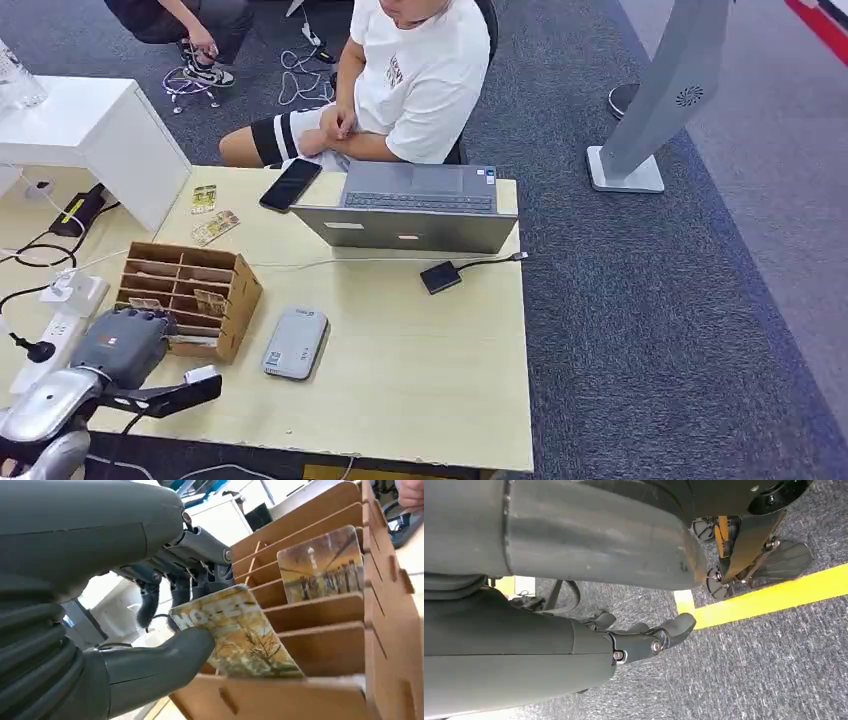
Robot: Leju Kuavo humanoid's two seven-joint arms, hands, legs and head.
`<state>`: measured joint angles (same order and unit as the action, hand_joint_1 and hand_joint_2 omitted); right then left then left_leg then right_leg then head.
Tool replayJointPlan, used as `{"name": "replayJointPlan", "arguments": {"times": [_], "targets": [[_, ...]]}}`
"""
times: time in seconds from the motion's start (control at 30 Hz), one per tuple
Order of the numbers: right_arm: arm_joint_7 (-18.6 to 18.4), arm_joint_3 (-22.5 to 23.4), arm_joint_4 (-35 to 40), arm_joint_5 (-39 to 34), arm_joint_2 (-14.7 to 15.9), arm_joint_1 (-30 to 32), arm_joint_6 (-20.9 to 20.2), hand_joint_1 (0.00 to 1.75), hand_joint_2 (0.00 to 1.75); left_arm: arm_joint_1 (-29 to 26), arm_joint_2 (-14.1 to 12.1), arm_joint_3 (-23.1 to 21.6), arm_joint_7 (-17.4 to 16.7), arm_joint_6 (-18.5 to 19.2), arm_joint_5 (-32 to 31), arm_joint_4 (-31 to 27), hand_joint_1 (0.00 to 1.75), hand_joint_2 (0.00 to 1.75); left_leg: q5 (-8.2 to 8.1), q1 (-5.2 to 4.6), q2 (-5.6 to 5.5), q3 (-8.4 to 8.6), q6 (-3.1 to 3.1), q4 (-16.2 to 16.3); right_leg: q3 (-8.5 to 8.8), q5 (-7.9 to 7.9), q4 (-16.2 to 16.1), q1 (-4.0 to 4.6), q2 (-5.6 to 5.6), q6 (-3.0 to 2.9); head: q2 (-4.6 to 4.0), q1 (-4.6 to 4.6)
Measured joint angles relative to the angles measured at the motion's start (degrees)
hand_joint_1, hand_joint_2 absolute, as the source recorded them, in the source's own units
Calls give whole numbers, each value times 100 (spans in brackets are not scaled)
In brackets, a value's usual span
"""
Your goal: Pass the card to the sensor for recognition and then transmit it.
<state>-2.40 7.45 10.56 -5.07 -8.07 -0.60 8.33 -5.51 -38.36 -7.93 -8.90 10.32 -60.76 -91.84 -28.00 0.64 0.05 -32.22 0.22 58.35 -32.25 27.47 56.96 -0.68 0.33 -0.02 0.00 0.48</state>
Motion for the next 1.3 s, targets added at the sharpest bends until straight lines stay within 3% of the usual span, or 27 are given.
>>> {"name": "replayJointPlan", "arguments": {"times": [0.47, 0.53, 0.63, 0.77, 1.0, 1.3], "targets": [[24, 22, 0, 2, 0, 0, -2, 0, 0, 48, -153, -66, 28, -78, 42, -2, 175, 175, 0, 0, 1, 1, 0, 0, -1, 0, 0, 0, 1, 0, 0, 0], [46, 43, 0, 17, -2, 0, -9, 0, 0, 84, -137, -70, 81, -320, -80, -5, 175, 175, 0, 0, 1, 1, 0, 0, 0, 0, 0, 0, 1, 0, 0, 0], [81, 98, 0, 94, -11, -1, -59, 0, 0, 120, 27, -72, 190, -1081, -387, -42, 175, 175, 0, -2, 0, 1, 0, 0, 1, 0, 0, -1, 0, 0, 0, -2], [120, 129, 0, 116, -20, 1, -68, 0, 0, 80, 241, -74, 251, -1609, -525, -304, 175, 175, 0, -2, 0, 0, 0, 0, 1, -1, -1, -1, 1, 1, 0, 0], [127, 212, 0, 140, -52, 2, -52, 0, 0, 181, 451, -99, 334, -1797, -500, -1095, 175, 175, 0, -1, -2, 0, 1, 1, -2, -1, -3, -1, -2, 1, 0, 0], [127, 254, 0, 245, -66, 1, -68, 0, 0, 756, 630, -265, 367, -1869, -374, -1237, 175, 175, 6, -1, -5, 5, -1, 2, -4, -5, -1, 0, -4, -5, 0, -4]]}}
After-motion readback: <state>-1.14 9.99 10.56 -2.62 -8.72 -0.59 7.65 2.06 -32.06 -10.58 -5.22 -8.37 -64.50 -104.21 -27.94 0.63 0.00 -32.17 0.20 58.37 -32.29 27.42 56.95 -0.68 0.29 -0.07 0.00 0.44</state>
